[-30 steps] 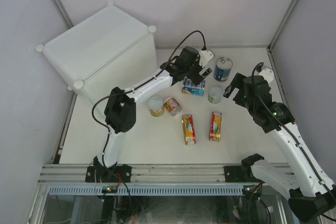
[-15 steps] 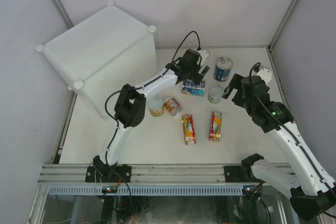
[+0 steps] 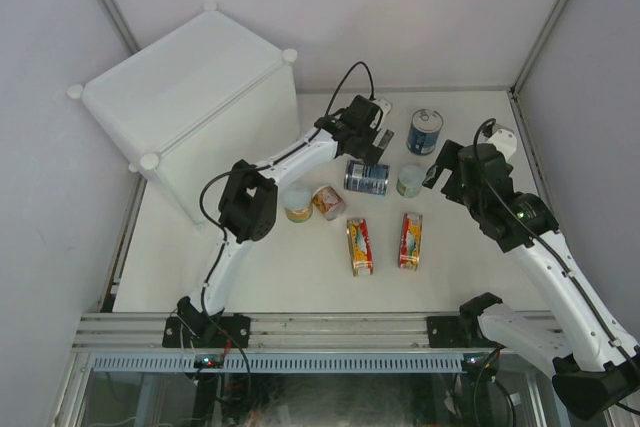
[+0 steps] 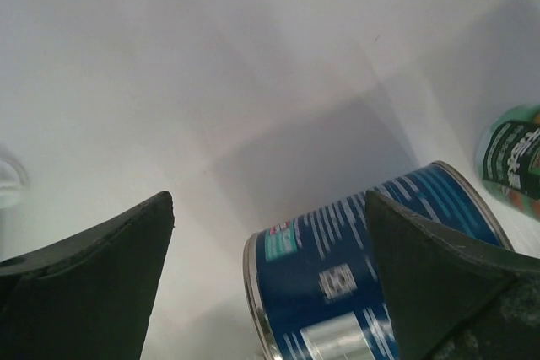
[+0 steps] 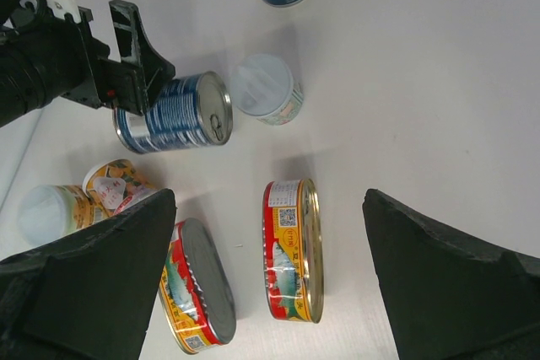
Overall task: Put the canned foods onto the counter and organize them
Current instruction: Move the canned food to the center of the board.
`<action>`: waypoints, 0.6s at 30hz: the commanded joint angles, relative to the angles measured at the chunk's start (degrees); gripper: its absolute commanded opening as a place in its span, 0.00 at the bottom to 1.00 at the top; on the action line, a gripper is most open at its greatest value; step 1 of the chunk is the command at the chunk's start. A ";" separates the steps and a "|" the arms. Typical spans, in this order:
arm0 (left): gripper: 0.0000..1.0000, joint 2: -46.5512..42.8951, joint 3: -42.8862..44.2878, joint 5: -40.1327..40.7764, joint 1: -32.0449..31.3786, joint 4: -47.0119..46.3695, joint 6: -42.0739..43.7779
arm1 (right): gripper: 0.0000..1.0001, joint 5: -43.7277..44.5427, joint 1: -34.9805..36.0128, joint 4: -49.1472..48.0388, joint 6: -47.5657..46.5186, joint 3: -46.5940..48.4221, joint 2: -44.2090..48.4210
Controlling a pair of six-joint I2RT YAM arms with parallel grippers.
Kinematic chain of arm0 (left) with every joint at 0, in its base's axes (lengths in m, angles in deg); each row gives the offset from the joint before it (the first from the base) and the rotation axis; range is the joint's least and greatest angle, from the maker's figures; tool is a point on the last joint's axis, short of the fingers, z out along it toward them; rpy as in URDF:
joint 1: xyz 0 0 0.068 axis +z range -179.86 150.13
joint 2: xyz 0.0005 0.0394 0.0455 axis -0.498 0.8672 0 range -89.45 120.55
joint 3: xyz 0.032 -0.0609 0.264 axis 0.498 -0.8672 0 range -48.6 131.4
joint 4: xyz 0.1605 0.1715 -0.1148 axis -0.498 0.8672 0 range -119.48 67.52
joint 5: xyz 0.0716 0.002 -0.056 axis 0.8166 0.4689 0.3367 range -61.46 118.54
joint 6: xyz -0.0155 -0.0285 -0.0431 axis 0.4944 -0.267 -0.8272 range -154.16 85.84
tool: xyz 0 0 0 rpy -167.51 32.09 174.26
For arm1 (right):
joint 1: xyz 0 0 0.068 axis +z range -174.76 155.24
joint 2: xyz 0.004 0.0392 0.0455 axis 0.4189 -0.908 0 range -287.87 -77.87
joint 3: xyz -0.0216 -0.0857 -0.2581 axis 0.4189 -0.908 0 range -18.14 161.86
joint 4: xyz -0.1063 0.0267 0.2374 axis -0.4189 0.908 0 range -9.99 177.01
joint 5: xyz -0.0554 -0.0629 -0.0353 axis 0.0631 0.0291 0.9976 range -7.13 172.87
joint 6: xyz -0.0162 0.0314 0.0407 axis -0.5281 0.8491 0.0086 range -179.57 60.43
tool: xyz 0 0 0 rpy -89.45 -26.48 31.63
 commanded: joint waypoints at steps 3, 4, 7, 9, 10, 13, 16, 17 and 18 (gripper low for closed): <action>0.97 -0.95 1.16 -1.97 0.29 7.20 -2.04 | 0.92 -0.18 0.46 -2.04 -0.55 2.03 0.46; 0.97 -1.33 0.73 -2.27 0.30 7.49 -2.08 | 0.92 -0.25 0.43 -2.10 -0.45 1.99 0.57; 0.96 -3.04 -1.77 -2.76 0.30 7.64 -2.00 | 0.92 -0.38 0.40 -2.20 -0.37 1.92 0.96; 0.96 -4.41 -3.32 -3.02 0.30 7.64 -1.80 | 0.91 -0.41 0.39 -2.21 -0.18 1.90 1.32; 0.95 -5.25 -4.21 -3.13 0.30 7.45 -1.51 | 0.91 -0.44 0.40 -2.15 -0.15 1.90 1.50; 0.96 -8.17 -7.23 -3.19 0.19 6.14 -0.13 | 0.92 -0.55 0.40 -1.99 0.23 1.90 2.05; 0.96 -12.00 -10.40 -4.49 0.24 4.30 1.39 | 0.91 -0.68 0.61 -1.95 0.72 1.90 2.71; 0.96 -13.27 -11.39 -4.43 0.26 3.51 1.83 | 0.91 -0.72 0.63 -1.93 0.77 1.90 2.92; 0.96 -14.51 -12.64 -4.26 0.26 2.19 2.19 | 0.91 -0.67 0.81 -1.86 0.91 1.90 3.19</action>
